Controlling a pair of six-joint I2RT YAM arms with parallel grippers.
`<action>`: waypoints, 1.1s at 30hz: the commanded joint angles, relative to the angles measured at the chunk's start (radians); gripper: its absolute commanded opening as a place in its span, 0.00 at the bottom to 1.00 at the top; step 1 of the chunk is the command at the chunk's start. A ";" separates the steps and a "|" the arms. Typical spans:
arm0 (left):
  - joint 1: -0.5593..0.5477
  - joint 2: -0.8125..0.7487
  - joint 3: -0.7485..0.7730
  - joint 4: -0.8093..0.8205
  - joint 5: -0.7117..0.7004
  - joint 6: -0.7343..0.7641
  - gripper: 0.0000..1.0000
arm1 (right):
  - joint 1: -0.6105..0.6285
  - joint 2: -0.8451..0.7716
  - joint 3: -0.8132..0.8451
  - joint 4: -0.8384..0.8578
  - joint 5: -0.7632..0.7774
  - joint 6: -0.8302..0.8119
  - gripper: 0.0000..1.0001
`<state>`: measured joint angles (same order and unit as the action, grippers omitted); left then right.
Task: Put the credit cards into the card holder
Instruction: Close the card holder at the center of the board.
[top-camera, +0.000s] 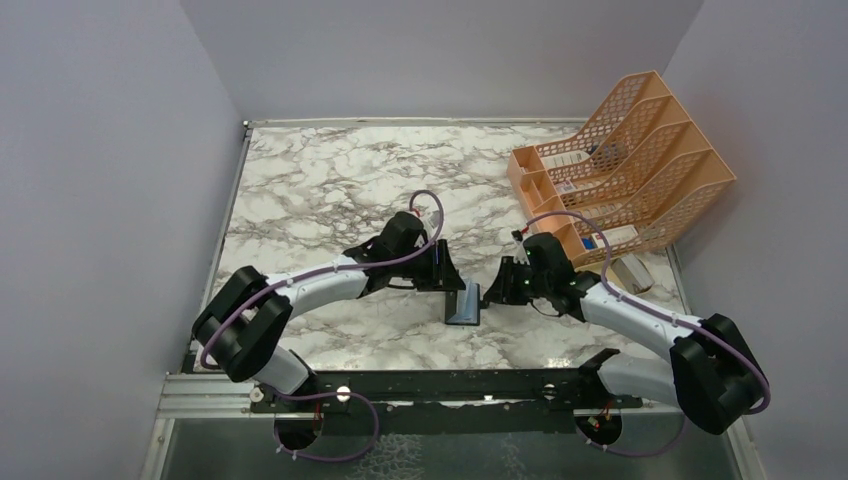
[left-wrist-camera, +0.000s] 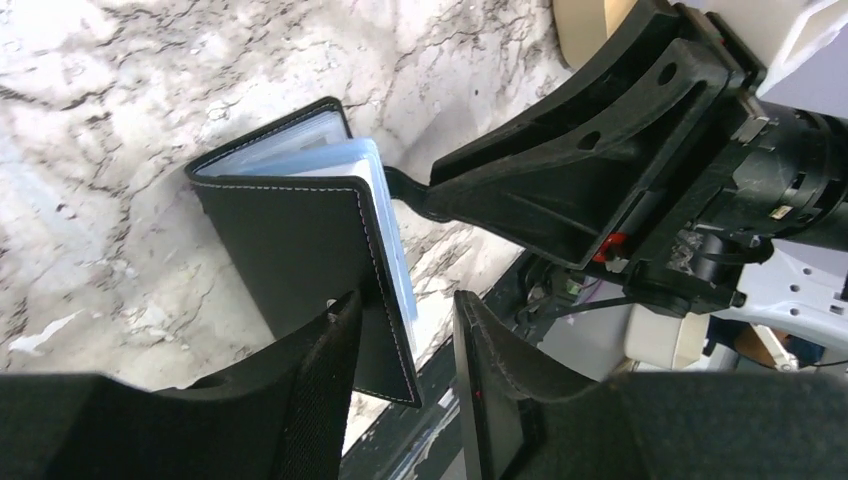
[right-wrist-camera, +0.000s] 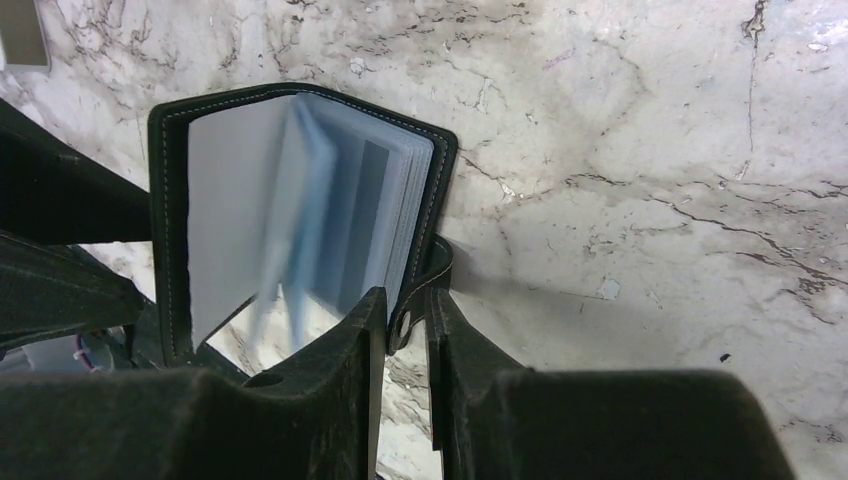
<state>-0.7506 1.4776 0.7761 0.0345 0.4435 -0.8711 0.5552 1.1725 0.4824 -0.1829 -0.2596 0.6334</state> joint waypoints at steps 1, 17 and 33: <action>-0.007 0.038 -0.008 0.142 0.064 -0.034 0.42 | 0.005 -0.019 -0.014 0.025 0.022 0.014 0.21; -0.009 0.128 0.009 0.167 0.043 0.015 0.45 | 0.004 -0.116 -0.025 -0.026 0.023 0.054 0.30; -0.010 0.215 0.040 0.138 -0.012 0.069 0.25 | 0.004 -0.218 -0.098 0.014 -0.006 0.120 0.25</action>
<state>-0.7551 1.6741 0.7822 0.1768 0.4664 -0.8375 0.5552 0.9752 0.4030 -0.2081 -0.2512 0.7261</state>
